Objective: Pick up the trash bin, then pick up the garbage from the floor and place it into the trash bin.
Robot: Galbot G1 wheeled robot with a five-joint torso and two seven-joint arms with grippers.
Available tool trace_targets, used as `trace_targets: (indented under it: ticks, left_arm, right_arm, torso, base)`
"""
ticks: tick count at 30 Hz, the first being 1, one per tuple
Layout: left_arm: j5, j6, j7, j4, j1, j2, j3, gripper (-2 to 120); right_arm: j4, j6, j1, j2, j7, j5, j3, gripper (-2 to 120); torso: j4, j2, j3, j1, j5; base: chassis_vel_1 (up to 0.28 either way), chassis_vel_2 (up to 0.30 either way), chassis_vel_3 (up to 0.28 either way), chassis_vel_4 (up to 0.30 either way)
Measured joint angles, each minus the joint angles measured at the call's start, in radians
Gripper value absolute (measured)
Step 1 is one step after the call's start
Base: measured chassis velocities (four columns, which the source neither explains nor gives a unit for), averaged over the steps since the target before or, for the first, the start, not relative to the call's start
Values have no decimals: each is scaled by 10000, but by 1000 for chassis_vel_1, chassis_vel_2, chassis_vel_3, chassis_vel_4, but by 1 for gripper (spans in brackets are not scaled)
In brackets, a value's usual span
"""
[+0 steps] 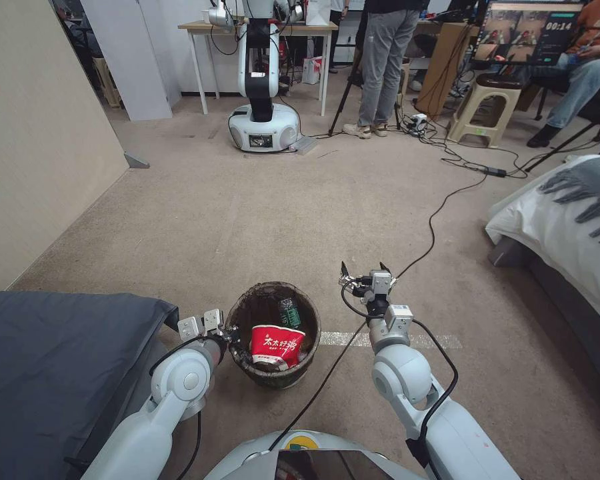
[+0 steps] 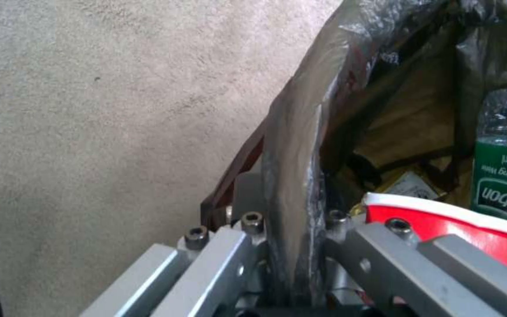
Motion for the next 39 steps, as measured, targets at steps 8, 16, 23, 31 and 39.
trace_targets:
  ticks: [8, 16, 23, 31, 39]
  left_arm:
    - [-62, 43, -3, 192, -125, -20, -3, 0]
    - [-42, 78, 59, 369, -212, -58, 46, 0]
    - [-9, 86, 179, 413, -237, -103, 70, 0]
    - [43, -86, 652, 236, -129, -148, 108, 24]
    - [62, -178, 880, -77, -76, -98, 79, 57]
  right_arm:
    - [-43, -4, 70, 25, 18, 1, -64, 100]
    - [-90, -5, 112, 77, 23, -1, -125, 100]
    - [-91, -5, 99, 92, 27, -26, -152, 100]
    - [-106, -1, 37, 126, 25, -88, -154, 100]
    - [-73, 7, -80, 186, 23, -168, -162, 100]
  torso:
    - [1, 0, -1, 0, 5]
    - [2, 2, -3, -1, 8]
    - [2, 2, -2, -1, 2]
    - [0, 0, 3, 0, -6]
    - [-2, -1, 3, 0, -2]
  base:
    - [0, 0, 0, 0]
    - [0, 0, 0, 0]
    - [0, 0, 0, 0]
    - [0, 0, 0, 0]
    - [0, 0, 0, 0]
